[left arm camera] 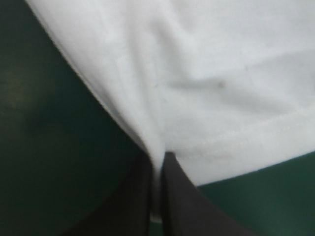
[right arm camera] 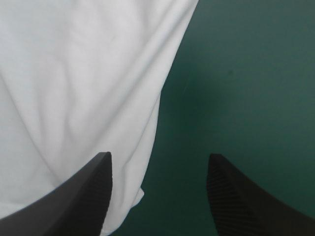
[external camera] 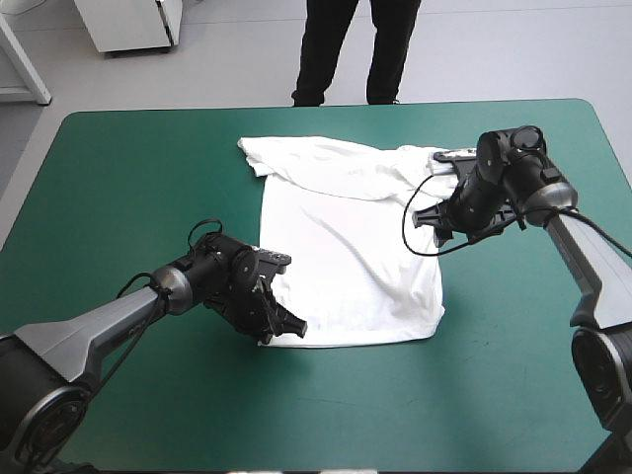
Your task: Fold the cloth
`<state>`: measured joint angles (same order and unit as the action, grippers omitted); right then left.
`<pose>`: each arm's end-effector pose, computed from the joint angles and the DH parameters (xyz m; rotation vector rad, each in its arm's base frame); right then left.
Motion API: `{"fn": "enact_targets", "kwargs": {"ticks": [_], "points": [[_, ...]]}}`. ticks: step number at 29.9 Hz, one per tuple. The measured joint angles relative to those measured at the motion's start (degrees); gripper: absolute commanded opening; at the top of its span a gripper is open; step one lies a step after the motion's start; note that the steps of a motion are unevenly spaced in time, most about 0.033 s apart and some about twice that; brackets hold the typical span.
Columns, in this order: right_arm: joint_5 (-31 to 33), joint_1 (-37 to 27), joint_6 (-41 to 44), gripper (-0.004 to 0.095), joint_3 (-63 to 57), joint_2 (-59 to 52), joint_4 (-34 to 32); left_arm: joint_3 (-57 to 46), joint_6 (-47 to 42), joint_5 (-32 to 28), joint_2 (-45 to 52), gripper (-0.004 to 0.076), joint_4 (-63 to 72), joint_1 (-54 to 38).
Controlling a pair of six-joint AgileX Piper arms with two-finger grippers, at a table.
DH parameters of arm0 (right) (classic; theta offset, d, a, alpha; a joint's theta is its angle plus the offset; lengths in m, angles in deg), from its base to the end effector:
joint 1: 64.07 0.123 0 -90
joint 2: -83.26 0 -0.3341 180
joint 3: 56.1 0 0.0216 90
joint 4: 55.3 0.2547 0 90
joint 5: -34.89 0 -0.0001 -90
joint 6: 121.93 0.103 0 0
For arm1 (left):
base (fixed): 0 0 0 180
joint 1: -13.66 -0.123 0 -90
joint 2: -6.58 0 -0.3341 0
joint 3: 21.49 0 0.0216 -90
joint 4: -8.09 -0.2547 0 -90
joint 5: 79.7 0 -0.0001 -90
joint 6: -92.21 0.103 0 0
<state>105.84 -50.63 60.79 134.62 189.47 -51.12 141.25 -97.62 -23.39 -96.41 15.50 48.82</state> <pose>0.3611 0.0936 0.3411 -0.2495 2.9028 0.1523 0.2491 -0.1890 0.2367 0.5797 3.0679 -0.1943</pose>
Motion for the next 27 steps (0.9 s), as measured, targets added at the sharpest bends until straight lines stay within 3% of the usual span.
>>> {"fn": "enact_targets", "kwargs": {"ticks": [11,27], "points": [[-1.4,7.06,1.98,0.0475,-9.87,-2.34,0.35,0.0,0.05,-0.05,0.0,-0.0022,0.1,-0.04],[-12.15,7.63,4.47,0.0446,-23.72,-5.19,1.02,0.0,0.22,-0.1,0.0,-0.0022,0.2,-0.04]]}}
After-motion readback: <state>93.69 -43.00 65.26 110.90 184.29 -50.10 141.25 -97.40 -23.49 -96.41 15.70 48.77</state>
